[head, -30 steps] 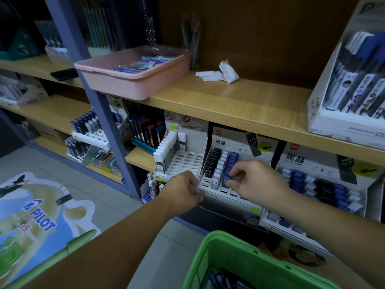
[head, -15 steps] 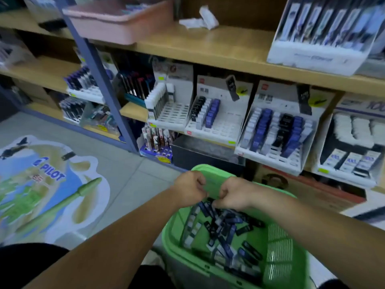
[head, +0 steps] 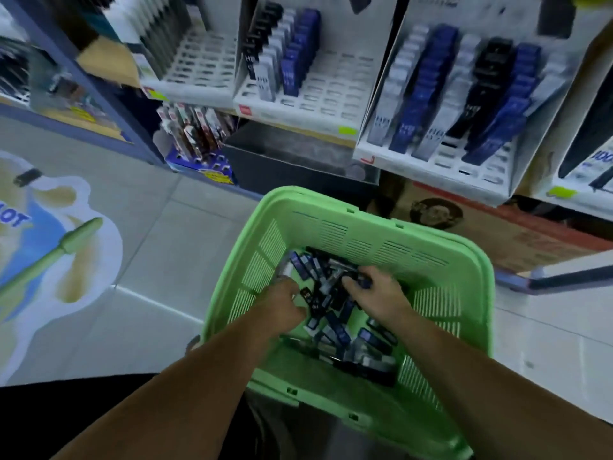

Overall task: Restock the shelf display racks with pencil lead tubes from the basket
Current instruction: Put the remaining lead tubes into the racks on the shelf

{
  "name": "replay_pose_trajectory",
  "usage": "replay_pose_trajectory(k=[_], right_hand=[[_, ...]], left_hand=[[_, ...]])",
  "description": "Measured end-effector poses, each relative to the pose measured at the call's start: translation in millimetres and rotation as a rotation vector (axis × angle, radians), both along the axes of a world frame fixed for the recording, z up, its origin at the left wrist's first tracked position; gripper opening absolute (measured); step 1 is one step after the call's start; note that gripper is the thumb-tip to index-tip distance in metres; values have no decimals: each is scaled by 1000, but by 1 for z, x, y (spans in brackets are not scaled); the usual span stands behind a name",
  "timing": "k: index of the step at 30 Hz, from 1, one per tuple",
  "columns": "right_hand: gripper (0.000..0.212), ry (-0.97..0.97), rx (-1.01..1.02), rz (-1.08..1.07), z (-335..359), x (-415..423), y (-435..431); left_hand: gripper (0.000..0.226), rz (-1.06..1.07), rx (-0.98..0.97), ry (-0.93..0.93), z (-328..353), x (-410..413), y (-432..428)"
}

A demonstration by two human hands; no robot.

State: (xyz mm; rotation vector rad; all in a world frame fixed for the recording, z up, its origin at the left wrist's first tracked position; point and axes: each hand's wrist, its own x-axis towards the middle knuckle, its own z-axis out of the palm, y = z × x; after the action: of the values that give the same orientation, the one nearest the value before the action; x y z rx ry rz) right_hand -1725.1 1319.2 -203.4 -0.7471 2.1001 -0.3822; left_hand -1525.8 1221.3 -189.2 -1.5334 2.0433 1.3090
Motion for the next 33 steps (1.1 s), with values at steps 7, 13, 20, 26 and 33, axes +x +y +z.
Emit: replay_pose_trajectory(k=[7, 13, 20, 26, 33], right_hand=[[85, 259, 102, 117, -58, 7, -5], [90, 137, 98, -60, -74, 3, -5], [120, 213, 140, 37, -75, 40, -29], [102, 131, 137, -109, -80, 45, -54], [48, -85, 70, -205, -80, 60, -52]], left_hand=[[54, 16, 27, -37, -37, -10, -12], [60, 14, 69, -33, -47, -14, -9], [57, 89, 107, -17, -42, -3, -10], [52, 153, 155, -28, -33, 16, -6], [45, 178, 175, 20, -30, 19, -4]])
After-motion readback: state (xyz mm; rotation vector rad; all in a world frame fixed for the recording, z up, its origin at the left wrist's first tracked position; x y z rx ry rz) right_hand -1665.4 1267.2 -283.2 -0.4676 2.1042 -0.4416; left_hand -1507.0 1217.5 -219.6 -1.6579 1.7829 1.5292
